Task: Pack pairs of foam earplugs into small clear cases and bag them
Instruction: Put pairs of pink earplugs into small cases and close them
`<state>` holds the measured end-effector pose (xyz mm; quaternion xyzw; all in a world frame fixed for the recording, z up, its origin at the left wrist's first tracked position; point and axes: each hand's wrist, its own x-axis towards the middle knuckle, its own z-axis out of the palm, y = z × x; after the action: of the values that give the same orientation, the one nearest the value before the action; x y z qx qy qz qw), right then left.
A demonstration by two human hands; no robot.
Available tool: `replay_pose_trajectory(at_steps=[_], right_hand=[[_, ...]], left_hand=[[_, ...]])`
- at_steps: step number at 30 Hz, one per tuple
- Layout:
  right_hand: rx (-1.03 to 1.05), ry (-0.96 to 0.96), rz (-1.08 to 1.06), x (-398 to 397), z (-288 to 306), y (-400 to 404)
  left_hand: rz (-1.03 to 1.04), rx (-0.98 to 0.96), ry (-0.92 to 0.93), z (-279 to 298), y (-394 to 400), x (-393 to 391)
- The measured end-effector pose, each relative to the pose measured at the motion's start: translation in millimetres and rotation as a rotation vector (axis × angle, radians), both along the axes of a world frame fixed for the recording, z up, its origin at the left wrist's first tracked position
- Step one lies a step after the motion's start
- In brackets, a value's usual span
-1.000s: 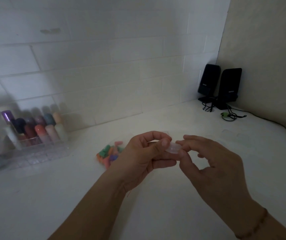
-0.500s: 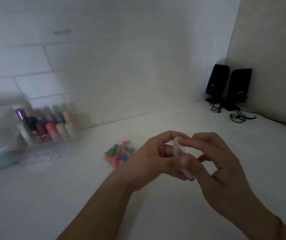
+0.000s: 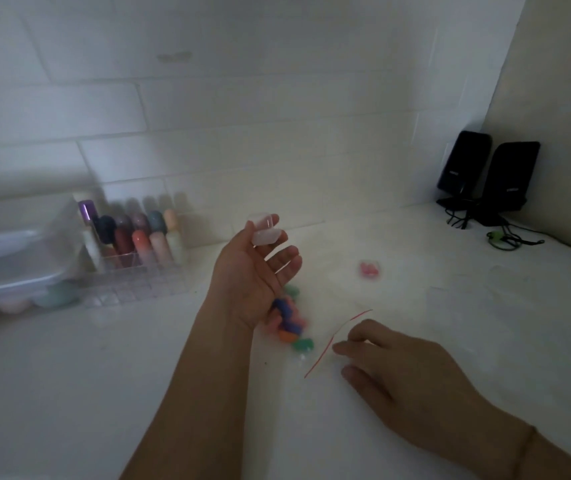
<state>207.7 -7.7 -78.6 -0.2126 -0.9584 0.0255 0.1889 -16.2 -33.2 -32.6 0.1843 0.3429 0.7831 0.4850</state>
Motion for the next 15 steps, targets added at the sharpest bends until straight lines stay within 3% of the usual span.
replay_pose_trajectory(at_steps=[6,15], right_hand=[[-0.029,-0.084,-0.048,-22,-1,0],[-0.136,-0.199,0.014,-40,9,6]], left_hand=[[0.023,-0.041,-0.067,-8,5,-3],[0.008,-0.035,0.045,-9,4,3]])
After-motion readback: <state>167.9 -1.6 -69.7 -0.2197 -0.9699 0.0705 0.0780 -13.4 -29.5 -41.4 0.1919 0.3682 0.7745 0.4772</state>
